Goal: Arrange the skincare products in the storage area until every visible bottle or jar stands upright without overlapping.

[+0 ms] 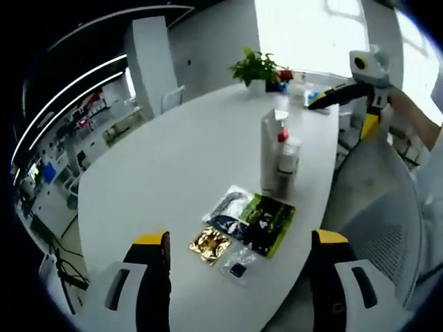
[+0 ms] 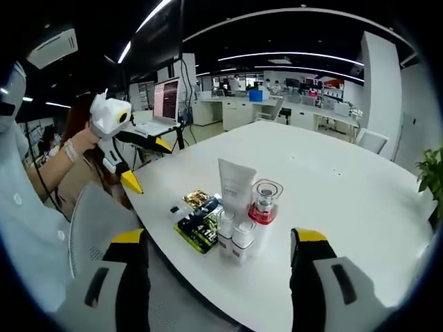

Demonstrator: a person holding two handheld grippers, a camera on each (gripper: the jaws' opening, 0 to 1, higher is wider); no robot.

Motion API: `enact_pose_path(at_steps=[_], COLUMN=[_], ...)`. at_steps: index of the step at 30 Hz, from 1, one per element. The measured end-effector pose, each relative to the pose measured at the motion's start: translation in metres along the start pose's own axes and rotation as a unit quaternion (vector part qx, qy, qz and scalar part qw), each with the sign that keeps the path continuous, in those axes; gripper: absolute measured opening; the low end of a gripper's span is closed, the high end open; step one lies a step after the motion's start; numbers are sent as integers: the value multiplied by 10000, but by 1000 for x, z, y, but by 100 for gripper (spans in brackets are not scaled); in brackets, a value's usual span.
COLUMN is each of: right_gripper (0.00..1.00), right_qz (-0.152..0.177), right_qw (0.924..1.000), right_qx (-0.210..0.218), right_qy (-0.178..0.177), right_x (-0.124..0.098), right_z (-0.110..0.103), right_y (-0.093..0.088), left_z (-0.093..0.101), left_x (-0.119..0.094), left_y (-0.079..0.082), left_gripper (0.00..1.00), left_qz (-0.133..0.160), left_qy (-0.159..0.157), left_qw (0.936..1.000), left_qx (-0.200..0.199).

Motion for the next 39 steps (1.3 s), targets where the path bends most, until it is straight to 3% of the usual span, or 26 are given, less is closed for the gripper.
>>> enact_pose_path(at_steps=[5, 16, 39], right_gripper=[87, 90, 99], right_qz=[-10, -36, -99], right_qw=[10000, 9999, 9999], right_qx=[-10, -94, -129], right_qy=[32, 55, -47], right_x=[4, 11, 13], right_z=[1, 2, 6], right_y=[0, 3, 1], left_z=[1, 0, 3], left_x=[-6, -15, -17], left_y=[4, 2, -5], left_gripper=[88, 96, 97], left_qz=[327, 549, 677], left_qy=[48, 121, 119], left_qw=[9993, 9979, 9959], left_qx=[-171, -314, -591])
Point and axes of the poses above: the point that each gripper's makers call its tool centre point, and the gripper's own axes: x roughly forward along the fingers, z roughly to its right, y roughly out of its top, the point moved 5 cm from there along -x, roughly backward along the fingers, and after that the axes turned 7 degrees about -y, right-handed, at the moved point
